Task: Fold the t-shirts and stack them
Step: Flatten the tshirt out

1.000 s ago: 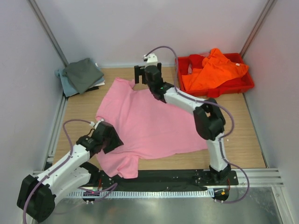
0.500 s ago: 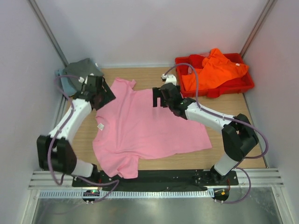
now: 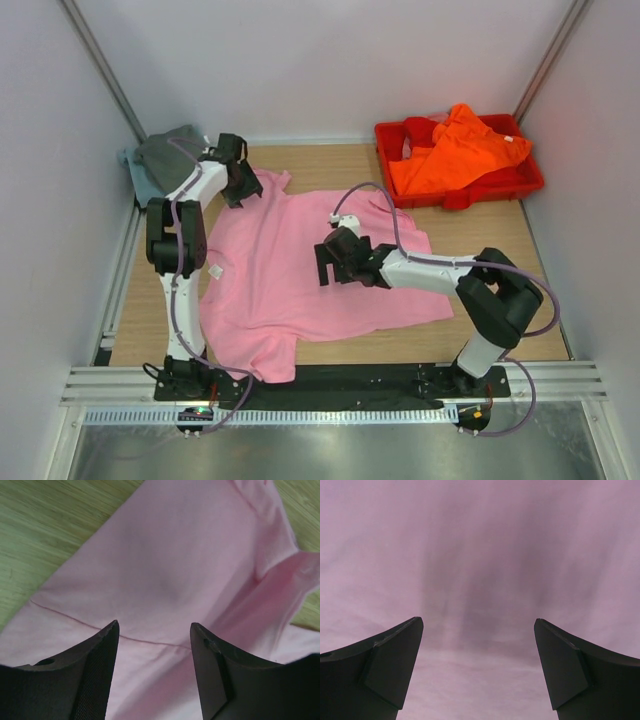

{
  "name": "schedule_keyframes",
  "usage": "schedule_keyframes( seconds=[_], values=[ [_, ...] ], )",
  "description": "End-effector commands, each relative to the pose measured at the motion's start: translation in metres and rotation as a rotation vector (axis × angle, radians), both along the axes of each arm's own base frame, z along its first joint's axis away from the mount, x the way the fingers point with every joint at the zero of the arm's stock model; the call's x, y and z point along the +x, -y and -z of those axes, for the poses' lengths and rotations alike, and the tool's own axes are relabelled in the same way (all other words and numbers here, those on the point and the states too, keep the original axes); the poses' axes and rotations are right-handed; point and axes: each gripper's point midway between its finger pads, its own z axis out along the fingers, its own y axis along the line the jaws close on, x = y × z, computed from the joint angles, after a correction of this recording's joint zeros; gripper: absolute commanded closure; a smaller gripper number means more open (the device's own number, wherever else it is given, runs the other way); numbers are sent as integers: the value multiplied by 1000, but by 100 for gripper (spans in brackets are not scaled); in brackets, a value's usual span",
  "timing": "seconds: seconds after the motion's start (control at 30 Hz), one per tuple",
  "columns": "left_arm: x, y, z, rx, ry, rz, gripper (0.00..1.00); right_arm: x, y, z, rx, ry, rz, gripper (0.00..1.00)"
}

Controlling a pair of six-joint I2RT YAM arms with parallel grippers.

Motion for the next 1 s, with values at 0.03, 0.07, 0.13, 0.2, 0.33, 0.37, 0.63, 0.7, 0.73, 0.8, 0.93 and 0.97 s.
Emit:
schedule_keyframes(
  seconds=[0.03, 0.07, 0.13, 0.2, 0.33, 0.37, 0.63, 0.7, 0.73, 0.8, 0.93, 0.97],
  values=[
    [-1, -24, 1, 133, -59, -18, 40, -35, -32, 24, 31, -69, -29, 1],
    [-4, -29, 5, 161, -73, -21, 41, -40, -40, 26, 45, -77, -33, 1],
    [-12, -39, 9, 207, -97, -34, 41, -51, -59, 27, 57, -86, -65, 1],
    [-18, -52, 6, 272, -111, -60, 41, -69, -88, 34, 64, -100, -119, 1],
    [-26, -74, -11, 342, -113, -105, 42, -97, -130, 37, 58, -118, -212, 1],
    [-27, -79, -15, 362, -112, -118, 41, -106, -138, 37, 43, -108, -232, 1],
    [-33, -79, -80, 342, -9, -98, 40, -95, -143, 0, -19, -25, -218, 1],
    [-39, -78, -95, 332, 6, -87, 39, -82, -139, -25, -45, 43, -191, 0],
    [-44, -77, -113, 325, 35, -85, 38, -81, -131, -42, -63, 68, -194, 0],
    [-59, -77, -120, 314, 30, -77, 37, -69, -121, -67, -77, 130, -158, 0],
    [-101, -62, -133, 233, 70, -41, 36, -45, -81, -109, -111, 196, -86, 0],
    [-109, -58, -133, 218, 78, -38, 36, -37, -68, -121, -100, 211, -55, 0]
  ],
)
